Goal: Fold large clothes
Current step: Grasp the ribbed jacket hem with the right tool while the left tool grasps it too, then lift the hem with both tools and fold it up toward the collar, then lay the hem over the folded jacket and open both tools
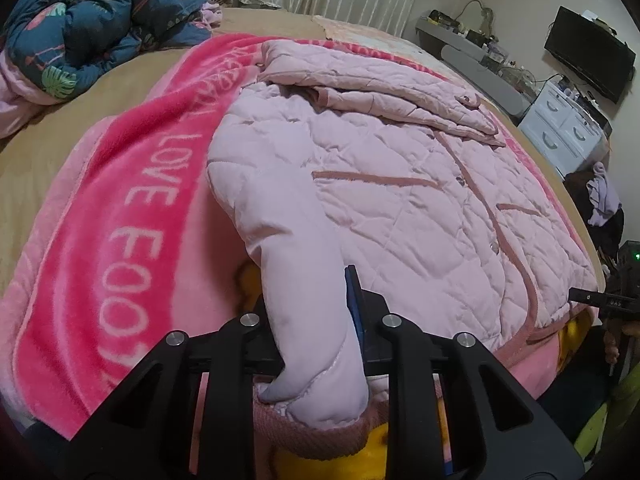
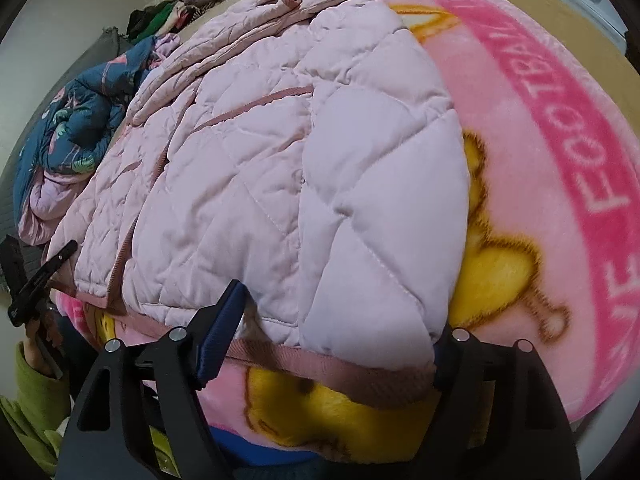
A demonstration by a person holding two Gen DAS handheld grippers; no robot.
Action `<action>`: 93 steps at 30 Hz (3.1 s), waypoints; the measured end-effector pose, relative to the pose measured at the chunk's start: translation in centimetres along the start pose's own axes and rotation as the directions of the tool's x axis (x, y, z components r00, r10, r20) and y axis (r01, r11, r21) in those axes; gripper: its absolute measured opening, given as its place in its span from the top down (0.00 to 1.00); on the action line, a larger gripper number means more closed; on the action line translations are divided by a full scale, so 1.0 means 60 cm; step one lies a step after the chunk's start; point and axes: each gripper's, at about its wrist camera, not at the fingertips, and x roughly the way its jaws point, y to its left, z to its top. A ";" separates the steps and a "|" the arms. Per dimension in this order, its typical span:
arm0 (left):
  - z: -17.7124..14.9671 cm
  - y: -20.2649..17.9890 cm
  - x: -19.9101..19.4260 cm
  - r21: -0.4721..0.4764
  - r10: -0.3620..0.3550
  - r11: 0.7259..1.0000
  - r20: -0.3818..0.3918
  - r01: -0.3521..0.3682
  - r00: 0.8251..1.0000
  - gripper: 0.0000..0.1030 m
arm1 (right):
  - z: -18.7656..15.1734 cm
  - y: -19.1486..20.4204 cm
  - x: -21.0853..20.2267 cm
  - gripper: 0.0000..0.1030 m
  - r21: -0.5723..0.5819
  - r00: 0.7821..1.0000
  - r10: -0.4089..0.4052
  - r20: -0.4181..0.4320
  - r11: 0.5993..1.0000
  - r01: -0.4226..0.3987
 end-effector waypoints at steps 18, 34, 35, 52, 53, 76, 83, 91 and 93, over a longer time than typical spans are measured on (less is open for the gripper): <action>-0.010 0.019 -0.021 -0.076 -0.115 0.990 -0.002 0.114 0.993 0.90 | 0.079 0.073 -0.160 0.76 -0.152 0.915 0.229 0.331 0.970 -0.188; 0.171 -0.010 -0.096 -0.029 -0.142 0.987 0.266 0.155 0.954 0.91 | 0.204 0.088 -0.218 0.77 -0.157 0.837 0.246 0.488 0.969 -0.193; 0.184 -0.012 -0.096 -0.030 -0.139 0.988 0.276 0.153 0.951 0.91 | 0.211 0.089 -0.220 0.77 -0.154 0.833 0.239 0.499 0.970 -0.186; 0.316 -0.045 -0.083 0.008 -0.081 0.996 0.360 0.084 0.929 0.90 | 0.336 0.087 -0.224 0.77 -0.139 0.780 0.203 0.592 0.979 -0.150; 0.322 -0.047 -0.080 0.012 -0.077 0.997 0.362 0.078 0.929 0.90 | 0.343 0.087 -0.222 0.77 -0.139 0.779 0.201 0.594 0.979 -0.147; 0.433 -0.042 0.037 0.018 0.051 0.998 0.351 -0.062 0.935 0.90 | 0.491 0.062 -0.137 0.75 -0.070 0.802 0.135 0.582 0.991 -0.116; 0.442 -0.034 0.066 -0.001 0.082 0.996 0.341 -0.087 0.936 0.90 | 0.519 0.052 -0.107 0.71 -0.042 0.812 0.134 0.569 0.990 -0.133; 0.453 -0.026 0.102 -0.008 0.119 0.992 0.320 -0.123 0.940 0.90 | 0.538 0.033 -0.091 0.45 -0.026 0.805 0.209 0.556 0.972 -0.234; 0.453 -0.024 0.106 -0.015 0.124 0.992 0.317 -0.126 0.940 0.90 | 0.536 0.023 -0.095 0.30 -0.016 0.781 0.263 0.566 0.951 -0.308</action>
